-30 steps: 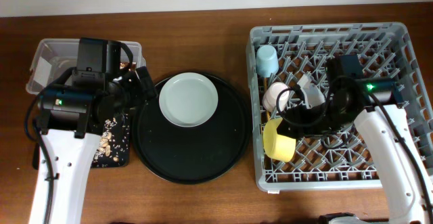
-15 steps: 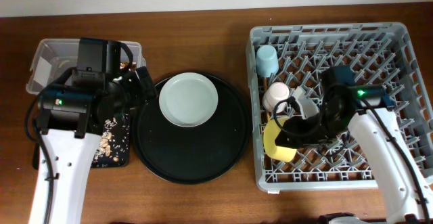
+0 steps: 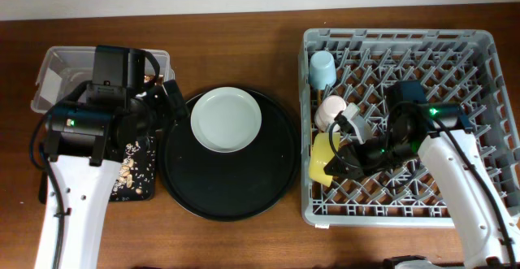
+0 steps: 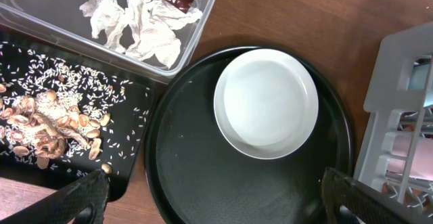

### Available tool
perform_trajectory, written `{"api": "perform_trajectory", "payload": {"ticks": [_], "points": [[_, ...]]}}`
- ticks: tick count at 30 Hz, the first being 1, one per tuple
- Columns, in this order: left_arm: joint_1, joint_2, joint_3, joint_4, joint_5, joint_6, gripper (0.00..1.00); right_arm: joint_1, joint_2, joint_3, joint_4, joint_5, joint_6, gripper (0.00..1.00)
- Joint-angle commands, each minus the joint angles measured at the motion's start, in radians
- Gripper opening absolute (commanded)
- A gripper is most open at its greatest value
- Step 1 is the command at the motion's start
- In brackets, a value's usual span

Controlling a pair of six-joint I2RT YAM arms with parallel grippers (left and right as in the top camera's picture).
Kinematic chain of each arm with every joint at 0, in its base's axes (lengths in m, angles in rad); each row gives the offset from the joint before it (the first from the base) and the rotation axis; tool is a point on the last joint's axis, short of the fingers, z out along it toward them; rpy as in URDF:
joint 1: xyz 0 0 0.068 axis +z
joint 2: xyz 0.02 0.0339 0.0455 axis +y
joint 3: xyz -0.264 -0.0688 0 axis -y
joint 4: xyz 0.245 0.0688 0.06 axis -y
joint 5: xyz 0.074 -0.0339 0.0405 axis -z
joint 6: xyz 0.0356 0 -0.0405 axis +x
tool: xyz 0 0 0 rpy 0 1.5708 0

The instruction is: Sort waste into correct bins and load items into the dishwasher rack

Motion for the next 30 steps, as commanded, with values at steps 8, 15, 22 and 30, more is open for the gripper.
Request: {"api": "perform_trajectory", "payload": {"ticks": [8,15,22,30], "points": [[0.001,-0.008,0.011,-0.001,-0.004,0.005,0.99,-0.085,-0.006,-0.005,-0.008,-0.145,-0.268,0.04],[0.001,-0.008,0.011,-0.002,-0.004,0.005,0.99,-0.089,-0.006,-0.026,-0.105,-0.398,-0.762,0.04],[0.001,-0.008,0.011,-0.001,-0.004,0.005,0.99,-0.186,-0.003,-0.224,0.032,-0.355,-0.898,0.04],[0.001,-0.008,0.011,-0.001,-0.004,0.005,0.99,-0.298,0.029,-0.305,0.111,-0.355,-0.896,0.06]]}}
